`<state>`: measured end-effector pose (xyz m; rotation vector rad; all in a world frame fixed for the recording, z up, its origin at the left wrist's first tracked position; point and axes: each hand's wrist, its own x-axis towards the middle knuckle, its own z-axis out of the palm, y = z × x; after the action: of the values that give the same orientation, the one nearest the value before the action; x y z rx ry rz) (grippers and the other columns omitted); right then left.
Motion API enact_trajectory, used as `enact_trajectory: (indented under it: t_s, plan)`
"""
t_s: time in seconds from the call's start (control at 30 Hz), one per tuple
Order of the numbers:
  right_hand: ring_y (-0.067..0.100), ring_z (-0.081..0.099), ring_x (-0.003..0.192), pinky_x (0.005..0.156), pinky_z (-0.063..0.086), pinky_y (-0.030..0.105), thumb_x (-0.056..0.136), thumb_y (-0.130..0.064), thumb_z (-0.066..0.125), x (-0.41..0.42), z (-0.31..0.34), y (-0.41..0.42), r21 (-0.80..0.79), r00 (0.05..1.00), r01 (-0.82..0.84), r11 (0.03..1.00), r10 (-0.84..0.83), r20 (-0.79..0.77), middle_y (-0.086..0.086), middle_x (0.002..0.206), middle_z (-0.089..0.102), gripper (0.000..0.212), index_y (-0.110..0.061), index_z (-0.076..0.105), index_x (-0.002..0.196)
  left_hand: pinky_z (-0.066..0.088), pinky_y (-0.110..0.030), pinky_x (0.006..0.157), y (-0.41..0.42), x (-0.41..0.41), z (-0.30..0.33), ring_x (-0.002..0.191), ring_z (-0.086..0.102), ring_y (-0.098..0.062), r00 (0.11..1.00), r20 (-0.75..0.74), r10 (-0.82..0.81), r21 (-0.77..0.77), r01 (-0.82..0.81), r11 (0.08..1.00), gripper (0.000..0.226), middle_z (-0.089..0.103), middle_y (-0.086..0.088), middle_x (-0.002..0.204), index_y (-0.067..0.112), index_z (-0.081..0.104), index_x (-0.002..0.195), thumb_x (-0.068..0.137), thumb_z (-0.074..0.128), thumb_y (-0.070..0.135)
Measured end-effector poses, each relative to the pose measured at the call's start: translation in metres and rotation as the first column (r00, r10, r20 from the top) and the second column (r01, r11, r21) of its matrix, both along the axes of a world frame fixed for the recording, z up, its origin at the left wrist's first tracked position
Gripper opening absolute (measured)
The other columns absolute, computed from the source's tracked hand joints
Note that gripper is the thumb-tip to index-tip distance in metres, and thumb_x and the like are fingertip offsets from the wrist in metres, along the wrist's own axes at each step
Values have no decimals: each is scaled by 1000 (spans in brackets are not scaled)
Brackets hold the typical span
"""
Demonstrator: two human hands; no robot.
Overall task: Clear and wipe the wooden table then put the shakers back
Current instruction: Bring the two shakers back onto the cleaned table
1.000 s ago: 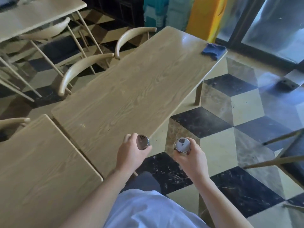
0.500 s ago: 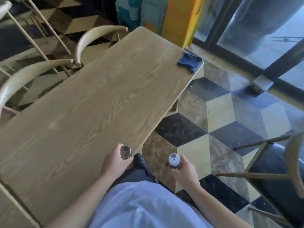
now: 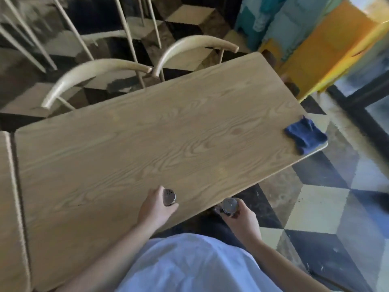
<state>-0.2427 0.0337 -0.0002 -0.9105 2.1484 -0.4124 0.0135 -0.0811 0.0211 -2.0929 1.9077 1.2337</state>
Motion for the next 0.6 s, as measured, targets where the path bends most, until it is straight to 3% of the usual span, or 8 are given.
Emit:
enact_trajectory:
  t_s: [0.13,0.23,0.3,0.4,0.43,0.53,0.6]
  plan:
    - [2,65,80,67,55,28,64,-58,70,-47,-6,-37,24,986,-167,986,167,22,-22,85,69,43,-47,55,103,37,-32,75,1,-31,-9,96,57,-32,968,-95,232,-38,-237,971,38,61,-18,103,3,61,97,72,86,17]
    - [6,66,76,66,55,33,68,-60,68,-84,-12,-69,49,936,-351,935,350,29,-19,80,70,43,-47,53,106,37,-35,83,5,-57,-17,102,56,-36,869,-122,480,47,-478,877,38,60,-29,108,-8,58,105,75,81,1]
    - [12,66,77,65,52,31,69,-57,69,-107,-16,-98,80,890,-455,887,455,24,-15,80,69,48,-48,50,113,46,-40,92,8,-74,-15,106,59,-36,850,-94,518,66,-513,856,40,62,-19,109,2,58,109,78,81,13]
    - [16,64,76,63,48,29,73,-50,73,-125,-23,-138,108,839,-544,832,544,28,-12,78,66,50,-44,52,118,50,-41,91,18,-85,-17,109,60,-27,885,141,445,63,-456,888,48,59,-1,113,25,56,118,78,77,43]
    - [15,64,74,63,49,29,73,-49,73,-127,-24,-149,103,835,-549,829,550,24,-12,77,65,49,-44,52,117,51,-39,89,20,-88,-17,110,60,-26,880,159,447,47,-459,887,52,59,2,114,29,55,120,77,76,49]
    - [12,63,71,57,47,27,72,-50,73,-117,-27,-187,48,842,-540,840,539,19,-14,73,63,46,-47,50,112,50,-35,87,11,-91,-23,113,63,-24,853,138,503,60,-514,856,60,66,7,120,29,55,126,76,75,55]
    - [7,63,72,56,44,24,73,-53,73,-104,-27,-210,4,847,-532,847,532,9,-17,74,63,47,-49,48,111,49,-39,95,-4,-89,-32,115,63,-28,804,51,592,109,-594,797,66,68,-1,122,16,54,130,79,77,49]
